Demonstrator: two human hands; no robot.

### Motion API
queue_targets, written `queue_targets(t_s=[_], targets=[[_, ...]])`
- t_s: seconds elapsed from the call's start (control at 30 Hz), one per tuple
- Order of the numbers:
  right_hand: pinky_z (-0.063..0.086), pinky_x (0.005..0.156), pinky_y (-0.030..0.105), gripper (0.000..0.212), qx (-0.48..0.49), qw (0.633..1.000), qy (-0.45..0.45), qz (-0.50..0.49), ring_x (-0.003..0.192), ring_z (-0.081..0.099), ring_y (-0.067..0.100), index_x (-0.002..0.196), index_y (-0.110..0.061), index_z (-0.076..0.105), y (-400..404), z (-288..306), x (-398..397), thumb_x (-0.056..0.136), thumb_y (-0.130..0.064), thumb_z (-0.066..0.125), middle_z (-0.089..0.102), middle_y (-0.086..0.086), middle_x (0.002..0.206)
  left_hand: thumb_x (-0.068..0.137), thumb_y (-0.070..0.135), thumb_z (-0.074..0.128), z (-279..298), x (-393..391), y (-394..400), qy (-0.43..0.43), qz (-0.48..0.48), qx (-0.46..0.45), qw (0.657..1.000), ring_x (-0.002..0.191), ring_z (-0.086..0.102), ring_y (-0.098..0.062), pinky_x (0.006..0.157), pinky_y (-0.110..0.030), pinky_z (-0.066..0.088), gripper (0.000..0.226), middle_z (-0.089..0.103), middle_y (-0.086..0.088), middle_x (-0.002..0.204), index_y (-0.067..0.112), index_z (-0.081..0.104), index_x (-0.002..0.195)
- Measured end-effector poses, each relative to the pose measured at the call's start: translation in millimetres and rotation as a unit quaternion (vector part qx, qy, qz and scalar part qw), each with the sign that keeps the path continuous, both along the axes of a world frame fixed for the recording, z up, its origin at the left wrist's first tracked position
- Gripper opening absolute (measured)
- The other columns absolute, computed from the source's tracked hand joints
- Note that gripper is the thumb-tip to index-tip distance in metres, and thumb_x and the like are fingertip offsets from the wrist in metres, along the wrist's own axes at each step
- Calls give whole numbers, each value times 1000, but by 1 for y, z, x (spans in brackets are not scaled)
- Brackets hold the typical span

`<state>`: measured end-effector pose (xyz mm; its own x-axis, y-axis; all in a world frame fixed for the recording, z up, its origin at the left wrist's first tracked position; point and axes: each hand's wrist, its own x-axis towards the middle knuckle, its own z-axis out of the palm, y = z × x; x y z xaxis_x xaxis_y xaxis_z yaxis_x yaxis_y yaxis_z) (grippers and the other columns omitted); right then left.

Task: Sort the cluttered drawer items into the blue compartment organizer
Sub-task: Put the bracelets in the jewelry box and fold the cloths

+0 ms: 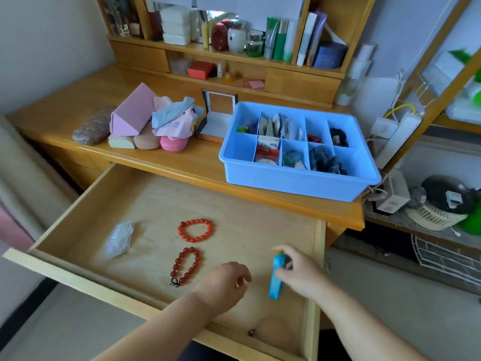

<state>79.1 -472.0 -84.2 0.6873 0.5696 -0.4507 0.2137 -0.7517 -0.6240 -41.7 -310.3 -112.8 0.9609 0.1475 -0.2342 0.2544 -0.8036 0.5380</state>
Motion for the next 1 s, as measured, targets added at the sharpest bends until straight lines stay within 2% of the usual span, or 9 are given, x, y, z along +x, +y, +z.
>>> queue_targets(t_s=[0.13,0.27,0.43,0.57,0.63,0.73,0.83,0.9,1.0], targets=[[55,63,25,30,186,964,112,-155,82,68,16,101,-39,59,-7,13,19,86,-13,63,60,6,108,84,34,66,-3,27,-38,205,-168,66,962,113,55,-25,93,-33,43,38,59,-4,122,20,59,119],[55,65,25,31,199,955,123,-180,88,68,19,103,-38,60,-15,4,20,86,-12,65,59,6,109,90,15,58,-7,39,-64,199,-269,170,927,106,59,-34,85,-38,46,22,63,-14,115,6,62,110],[58,73,36,33,255,928,168,-212,88,69,24,104,-32,63,-13,-3,19,85,-5,66,58,8,110,83,24,56,-13,29,-22,119,-47,10,992,93,60,-25,70,-25,45,17,64,-1,90,14,63,95],[58,64,30,22,288,899,230,-237,78,69,19,106,-18,62,3,1,15,86,-13,66,65,11,102,77,26,62,-8,14,44,42,149,-103,982,58,54,2,51,-18,43,10,62,12,67,28,55,70],[56,62,30,22,283,901,238,-229,72,66,19,103,-10,61,11,4,13,86,-22,66,66,14,97,79,18,64,-7,11,63,32,196,-138,970,65,60,-8,62,-25,51,7,67,8,73,24,61,77],[55,61,30,29,278,905,239,-215,67,62,19,100,-7,61,21,11,12,83,-30,68,66,14,89,88,11,59,1,14,70,-28,259,-112,959,67,58,-5,62,-12,46,12,63,8,81,13,65,98],[49,51,27,29,265,919,199,-215,52,57,13,92,-9,62,29,20,10,82,-35,69,64,6,72,91,34,59,34,17,55,-100,277,-291,910,69,66,-11,72,-32,56,18,70,0,82,18,68,92],[43,45,23,27,260,931,153,-207,45,53,11,89,-11,64,33,28,9,83,-37,67,60,-2,57,79,52,64,59,18,37,-85,203,-401,889,73,68,-12,67,-29,55,32,72,1,87,27,68,98],[45,47,21,24,295,927,155,-172,48,56,11,90,-14,64,36,52,13,82,-36,69,63,-2,58,78,34,72,88,25,18,-115,147,-329,926,66,66,-8,60,-19,50,28,70,7,78,38,59,103]])
